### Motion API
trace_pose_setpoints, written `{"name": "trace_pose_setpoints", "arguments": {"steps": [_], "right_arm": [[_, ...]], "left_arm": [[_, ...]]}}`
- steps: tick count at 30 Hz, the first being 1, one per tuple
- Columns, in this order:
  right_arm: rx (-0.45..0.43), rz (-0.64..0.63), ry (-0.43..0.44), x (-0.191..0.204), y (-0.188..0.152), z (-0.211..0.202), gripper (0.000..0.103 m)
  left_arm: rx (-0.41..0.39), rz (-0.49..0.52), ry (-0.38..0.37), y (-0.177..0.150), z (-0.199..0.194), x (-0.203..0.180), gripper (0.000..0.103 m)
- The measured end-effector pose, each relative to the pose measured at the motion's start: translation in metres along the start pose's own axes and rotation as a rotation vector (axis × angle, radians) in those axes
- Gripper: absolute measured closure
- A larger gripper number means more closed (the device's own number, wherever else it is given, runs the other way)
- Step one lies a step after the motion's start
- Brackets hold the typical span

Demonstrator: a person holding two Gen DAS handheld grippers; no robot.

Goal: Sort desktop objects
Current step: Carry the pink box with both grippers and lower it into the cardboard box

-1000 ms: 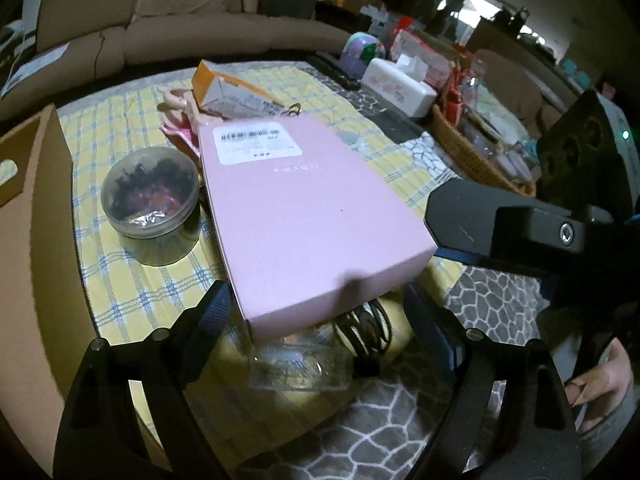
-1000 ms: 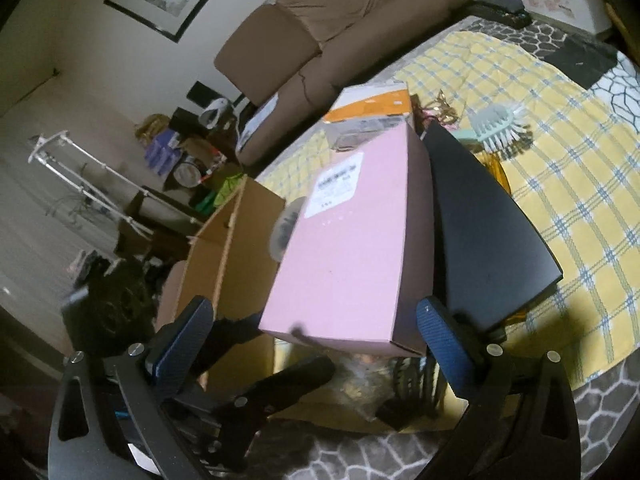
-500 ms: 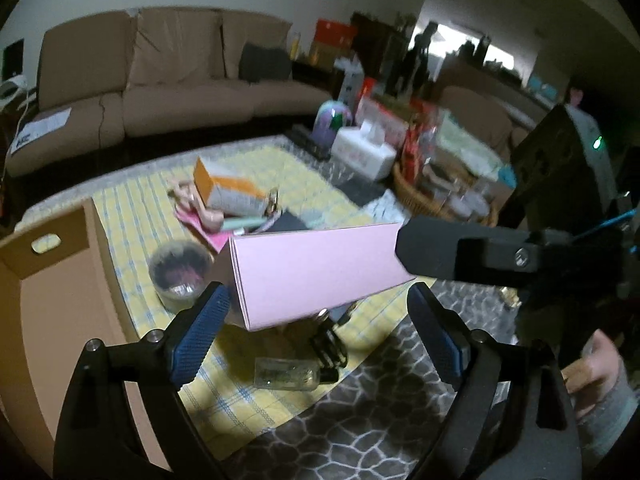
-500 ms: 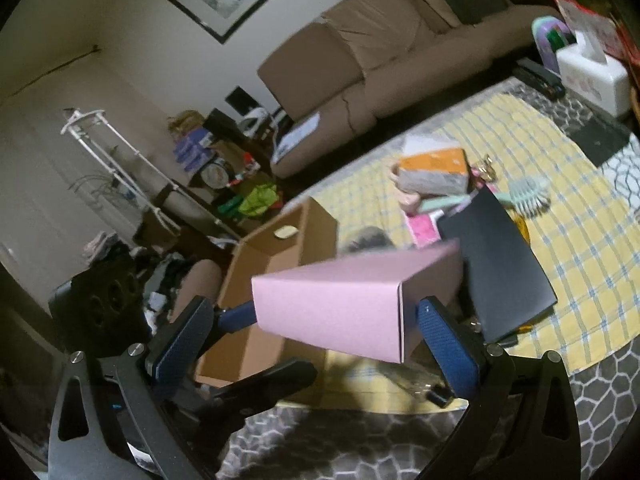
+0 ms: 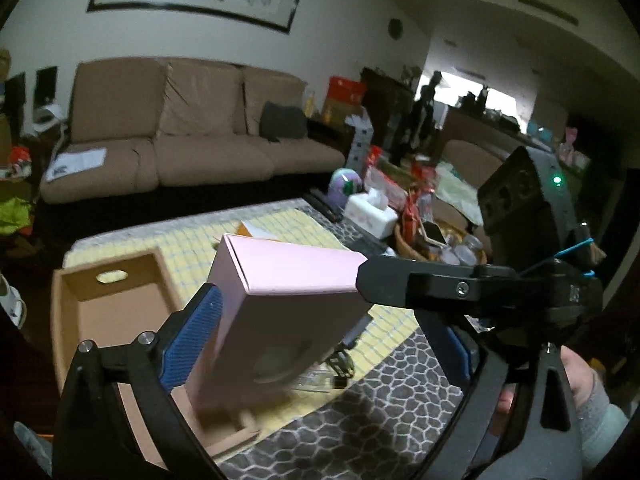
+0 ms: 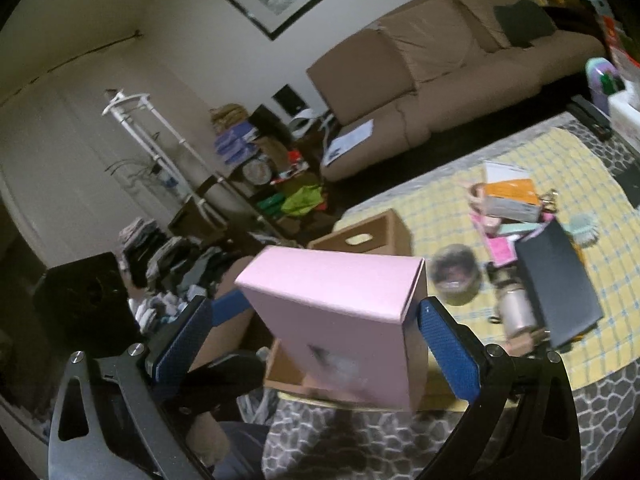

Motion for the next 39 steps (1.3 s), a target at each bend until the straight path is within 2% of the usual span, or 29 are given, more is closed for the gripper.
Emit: {"name": "trace_pose_setpoints", "arguments": {"steps": [7, 12, 19, 28, 30, 34, 39], "right_arm": [[0.051, -0.013, 0.059, 0.034, 0.000, 0.050, 0.000], [0.112, 0.039, 0.089, 0.031, -0.003, 0.101, 0.000], [0.181, 0.102, 0.110, 0.008, -0.012, 0.159, 0.000], [0.246, 0.139, 0.034, -0.032, 0.002, 0.227, 0.000], [0.251, 0.144, 0.027, -0.044, 0.004, 0.240, 0.000], [0.254, 0.131, 0.021, -0.053, 0.019, 0.260, 0.000], [0.260, 0.145, -0.003, -0.066, 0.036, 0.287, 0.000]], "left_arm": [[-0.022, -0.059, 0.058, -0.007, -0.036, 0.053, 0.007], [0.007, -0.107, 0.083, -0.026, -0.032, 0.089, 0.007], [0.049, -0.203, 0.100, -0.054, -0.002, 0.146, 0.006], [0.151, -0.371, 0.055, -0.079, 0.071, 0.214, 0.004], [0.150, -0.371, 0.069, -0.085, 0.085, 0.222, 0.004], [0.128, -0.392, 0.083, -0.073, 0.102, 0.241, 0.003], [0.166, -0.391, 0.115, -0.056, 0.127, 0.265, 0.003]]}}
Point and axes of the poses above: each gripper's, at about its wrist camera, not at the fingertips, and z roughly the way its jaws point, x to its left, y to its top, the point moved 3 cm from there along z, roughly the way its jaws point, and after that the axes turned 3 degrees about x, right-handed, at the moved point
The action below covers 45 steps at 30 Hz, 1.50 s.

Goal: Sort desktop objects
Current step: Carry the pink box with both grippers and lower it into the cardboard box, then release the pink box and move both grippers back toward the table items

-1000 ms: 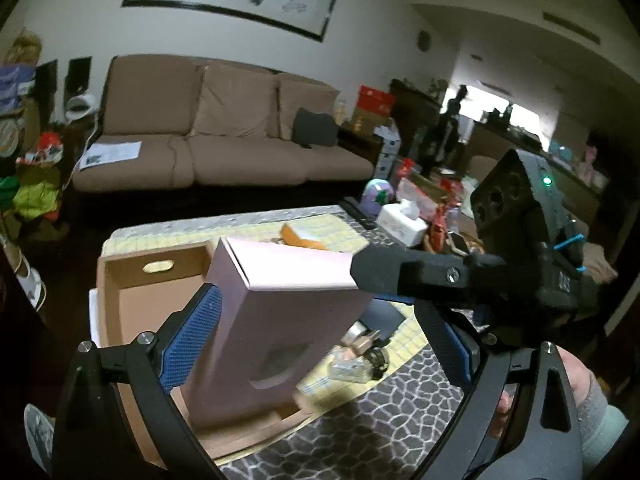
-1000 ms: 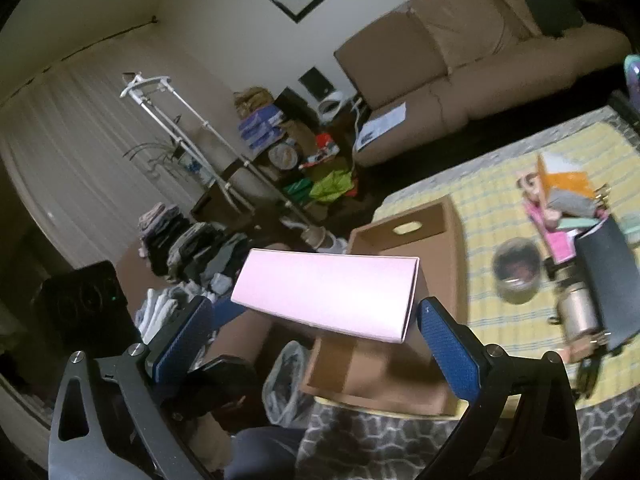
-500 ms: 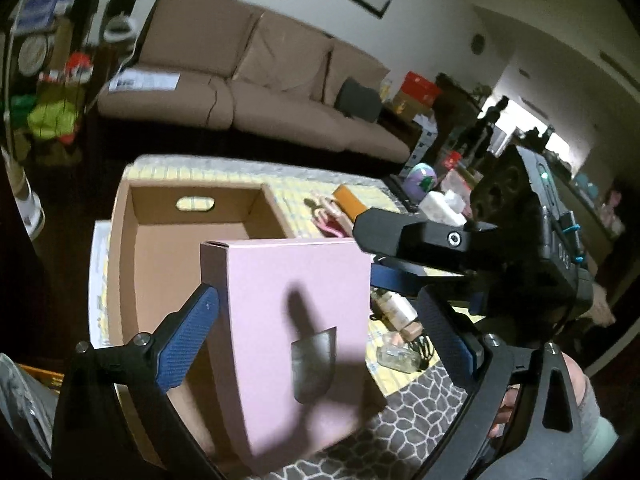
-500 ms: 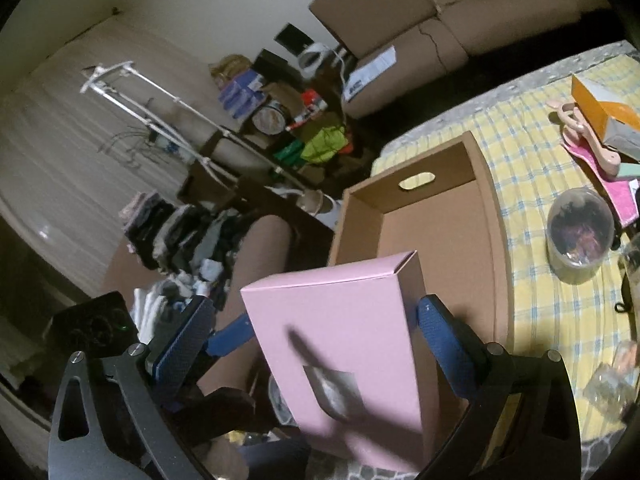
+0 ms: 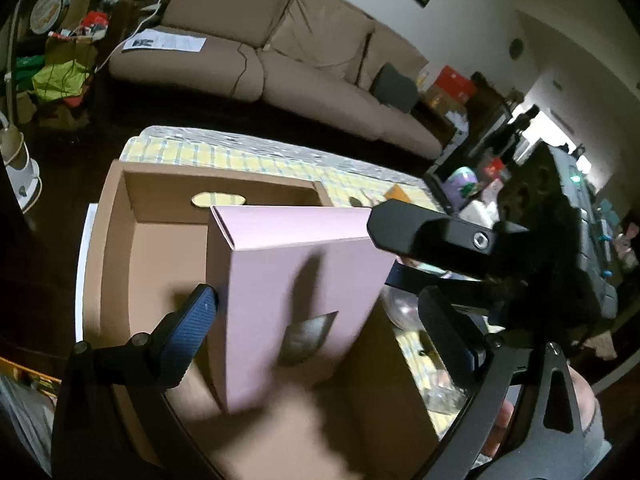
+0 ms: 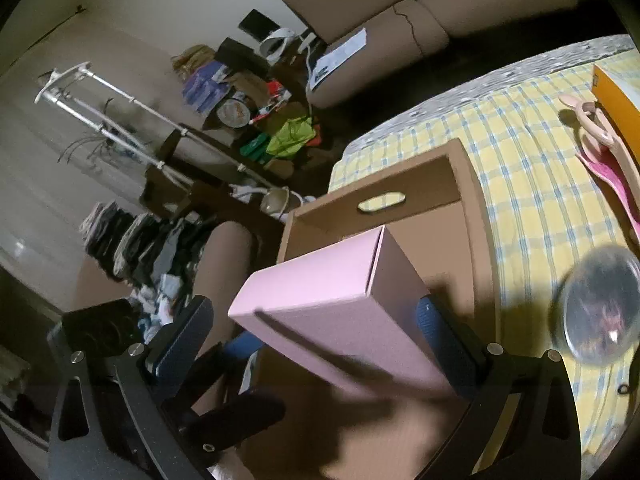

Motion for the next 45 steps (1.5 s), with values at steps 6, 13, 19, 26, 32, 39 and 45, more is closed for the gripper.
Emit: {"name": "trace_pose_setpoints", "arguments": {"steps": [6, 13, 19, 26, 32, 39, 45], "right_arm": [[0.006, 0.031, -0.033, -0.018, 0.018, 0.015, 0.000], [-0.043, 0.049, 0.017, -0.031, 0.021, -0.008, 0.000], [-0.040, 0.014, -0.058, -0.043, 0.008, -0.034, 0.000], [0.030, 0.031, -0.038, -0.052, -0.030, -0.036, 0.000], [0.081, 0.070, -0.025, -0.061, -0.059, -0.025, 0.000], [0.089, 0.086, -0.019, -0.066, -0.065, -0.019, 0.000], [0.096, 0.109, 0.009, -0.069, -0.070, -0.013, 0.000]], "left_arm": [[0.065, 0.003, 0.029, 0.023, 0.036, 0.007, 0.003], [0.104, -0.068, 0.040, 0.002, 0.042, 0.032, 0.003], [0.242, 0.132, 0.136, -0.034, 0.050, 0.012, 0.003], [0.382, 0.256, 0.159, -0.060, 0.068, -0.013, 0.007], [0.483, 0.332, 0.213, -0.074, 0.077, -0.011, 0.019], [0.557, 0.407, 0.346, -0.077, 0.104, -0.014, 0.023], [0.552, 0.427, 0.393, -0.065, 0.120, -0.023, 0.022]]}}
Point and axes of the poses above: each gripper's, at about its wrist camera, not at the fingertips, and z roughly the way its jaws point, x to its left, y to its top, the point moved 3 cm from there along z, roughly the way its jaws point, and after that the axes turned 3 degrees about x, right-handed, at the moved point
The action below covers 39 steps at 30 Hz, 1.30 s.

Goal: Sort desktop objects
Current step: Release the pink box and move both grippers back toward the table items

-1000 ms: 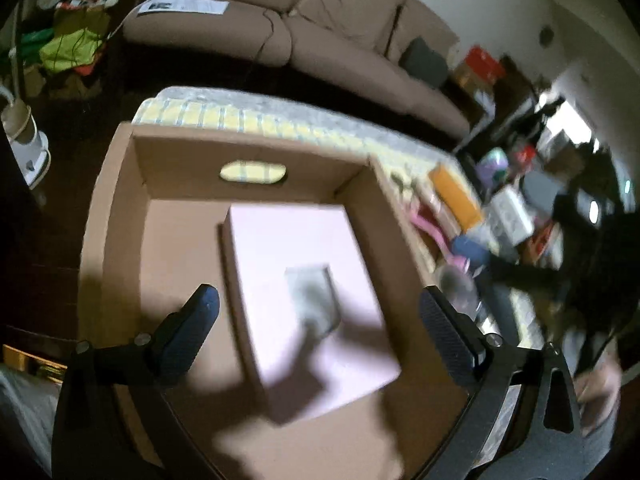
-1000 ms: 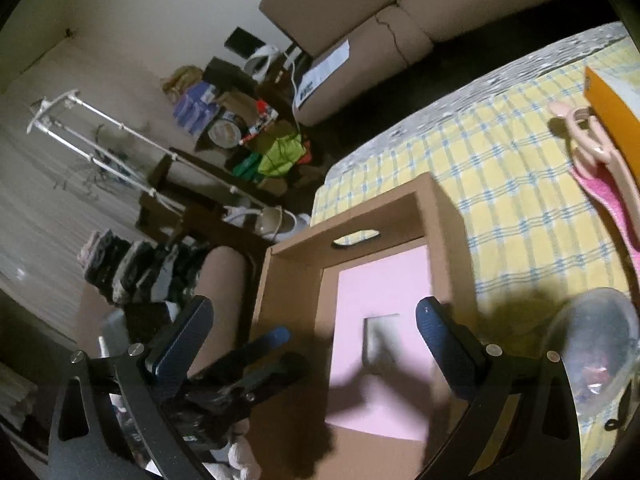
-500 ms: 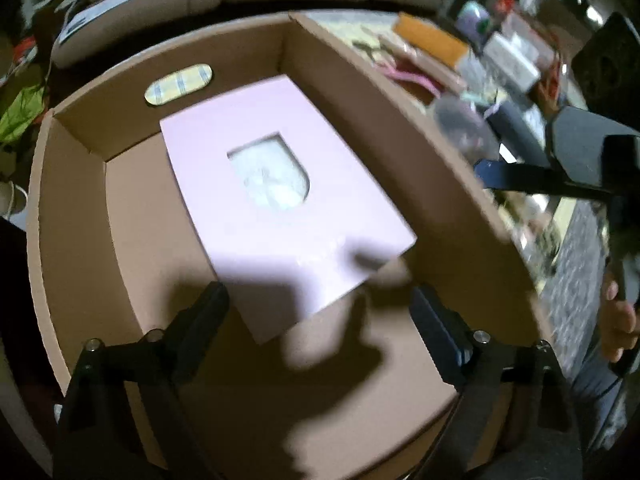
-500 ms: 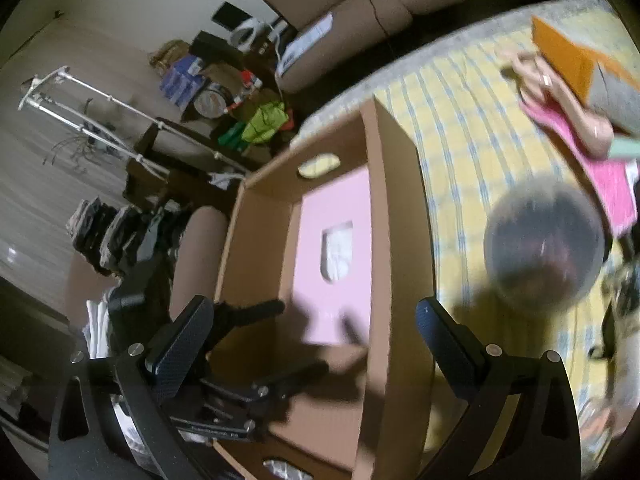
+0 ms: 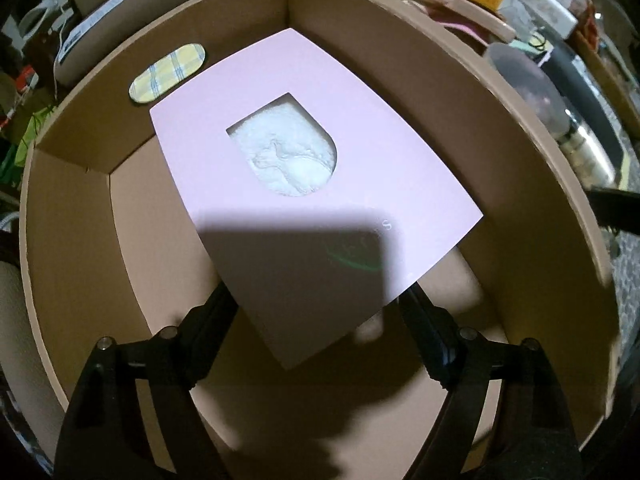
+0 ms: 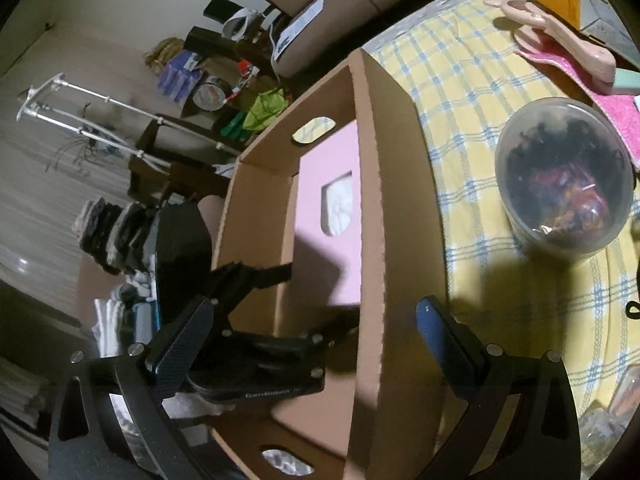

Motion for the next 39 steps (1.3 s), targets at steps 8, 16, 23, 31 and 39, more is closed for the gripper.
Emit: {"name": "trace_pose_setpoints", "arguments": {"steps": [8, 16, 23, 31, 39], "right_arm": [[0.032, -0.001, -0.026, -0.006, -0.006, 0.007, 0.000], [0.008, -0.032, -0.031, -0.006, -0.011, -0.011, 0.000], [-0.117, -0.104, -0.143, -0.007, -0.016, -0.091, 0.000], [-0.240, -0.039, -0.348, -0.068, -0.032, -0.190, 0.000], [-0.327, 0.014, -0.472, -0.129, -0.039, -0.256, 0.000]], "left_arm": [[0.037, 0.043, 0.042, 0.015, -0.001, -0.003, 0.020], [-0.042, -0.044, -0.070, -0.003, -0.035, -0.010, 0.009], [-0.234, -0.200, -0.246, -0.029, -0.091, -0.016, 0.000], [-0.327, -0.214, -0.416, -0.016, -0.119, -0.085, 0.000], [-0.295, -0.208, -0.510, 0.016, -0.101, -0.177, 0.000]]}}
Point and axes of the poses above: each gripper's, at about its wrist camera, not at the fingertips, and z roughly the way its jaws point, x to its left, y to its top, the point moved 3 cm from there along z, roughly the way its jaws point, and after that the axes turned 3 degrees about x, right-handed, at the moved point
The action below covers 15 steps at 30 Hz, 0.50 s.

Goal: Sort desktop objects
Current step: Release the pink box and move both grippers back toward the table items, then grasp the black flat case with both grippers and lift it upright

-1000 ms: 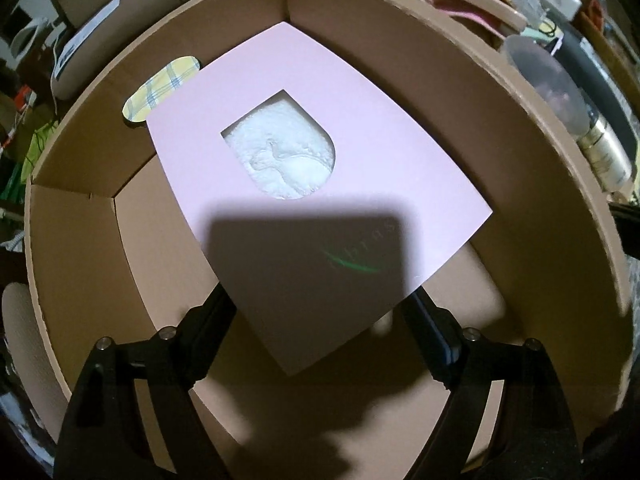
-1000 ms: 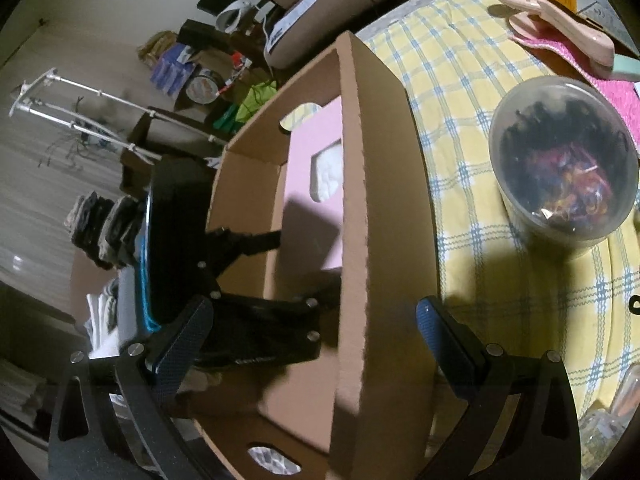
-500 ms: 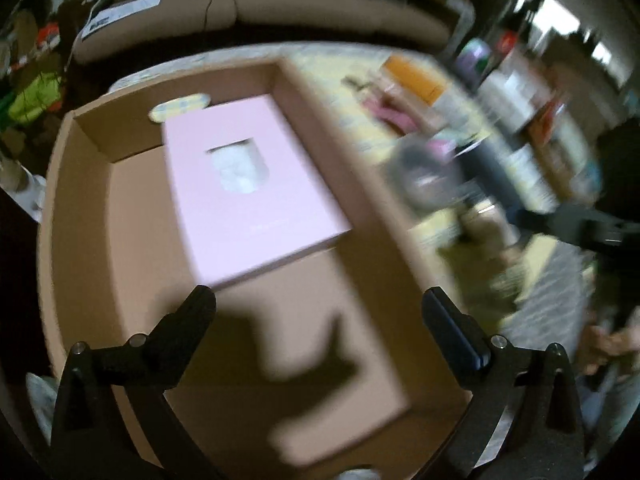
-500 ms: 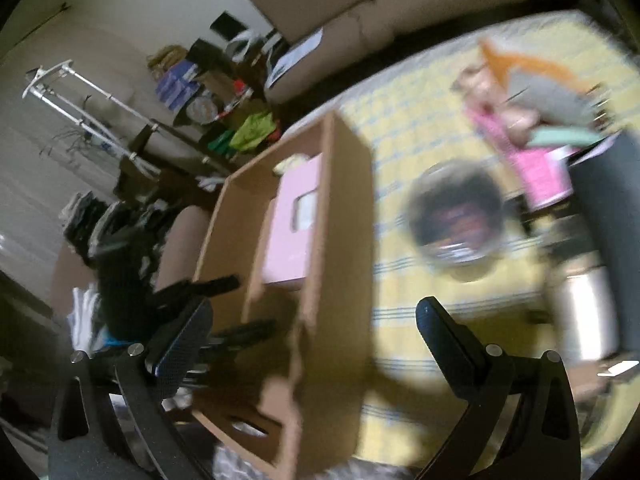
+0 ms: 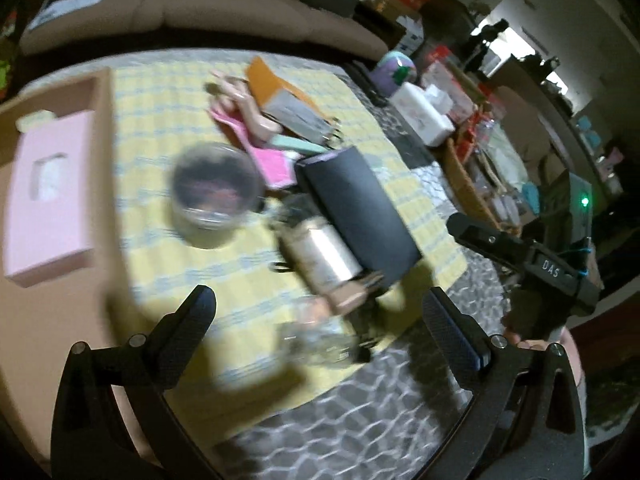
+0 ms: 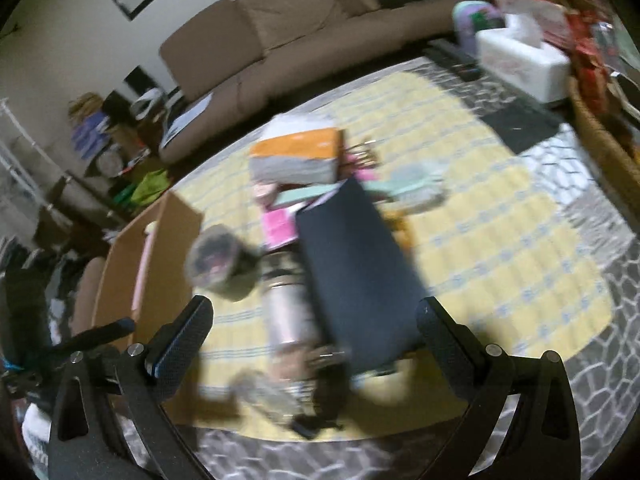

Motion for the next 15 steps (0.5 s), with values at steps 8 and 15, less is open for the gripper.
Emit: {"name": "trace_pose_setpoints", "arguments": {"steps": [8, 15], "right_arm": [[-0.033, 0.068, 0.040, -0.043, 0.007, 0.008, 0.000], [-0.002, 0.066, 0.058, -0.060, 0.007, 0.032, 0.022]], "left_arm": [[0.036, -0.074, -0.088, 0.010, 0.061, -0.040, 0.001], [0.055, -0.076, -0.038, 0.025, 0.093, -0.046, 0.014]]}}
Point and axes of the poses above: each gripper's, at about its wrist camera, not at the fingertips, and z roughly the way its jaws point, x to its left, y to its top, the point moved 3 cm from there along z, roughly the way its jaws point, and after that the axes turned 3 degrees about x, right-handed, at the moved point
